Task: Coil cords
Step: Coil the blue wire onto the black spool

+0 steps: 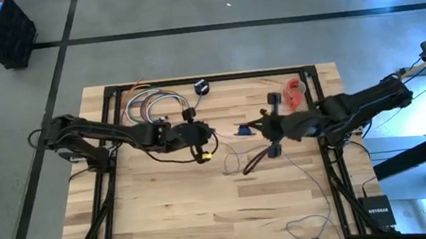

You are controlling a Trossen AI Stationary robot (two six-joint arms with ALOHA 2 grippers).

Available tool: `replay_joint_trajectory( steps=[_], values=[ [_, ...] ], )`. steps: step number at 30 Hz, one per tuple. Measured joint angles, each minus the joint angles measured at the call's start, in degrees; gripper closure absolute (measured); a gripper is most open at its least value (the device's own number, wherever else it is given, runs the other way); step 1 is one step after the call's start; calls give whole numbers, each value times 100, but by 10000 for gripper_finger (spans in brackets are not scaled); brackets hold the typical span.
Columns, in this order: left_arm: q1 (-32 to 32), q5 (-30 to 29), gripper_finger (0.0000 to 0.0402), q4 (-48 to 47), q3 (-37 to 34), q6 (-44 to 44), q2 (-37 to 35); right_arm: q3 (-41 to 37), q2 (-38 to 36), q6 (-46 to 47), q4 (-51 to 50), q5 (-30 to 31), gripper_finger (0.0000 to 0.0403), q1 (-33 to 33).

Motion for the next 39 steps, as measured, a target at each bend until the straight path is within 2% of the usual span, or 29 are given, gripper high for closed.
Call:
replay_joint_trajectory(
  steps=[6, 10, 15, 22, 26, 29, 32, 39],
  values=[
    [12, 847, 399, -270, 4, -146, -154, -832, 2, 173, 182, 89, 398, -2],
    [68, 871, 400, -417, 6, -247, -178, -983, 2, 395, 190, 139, 398, -2],
    [138, 941, 400, -457, 4, -290, -73, -980, -135, 220, 742, 819, 398, -2],
    [-14, 956, 400, 246, 4, -76, -49, -978, -212, -90, 1015, 898, 398, -7],
    [-205, 947, 400, 1106, 4, -58, -49, -1119, -163, -87, 1213, 957, 398, -110],
    [-392, 956, 400, 1755, 4, -11, -49, -1378, -140, -145, 1822, 976, 398, -329],
    [-540, 960, 400, 2284, 11, 158, 42, -1624, -141, -382, 2834, 760, 398, -610],
    [-599, 957, 401, 2481, 7, 274, 498, -1826, -141, -791, 4806, -426, 398, -1187]
  ],
)
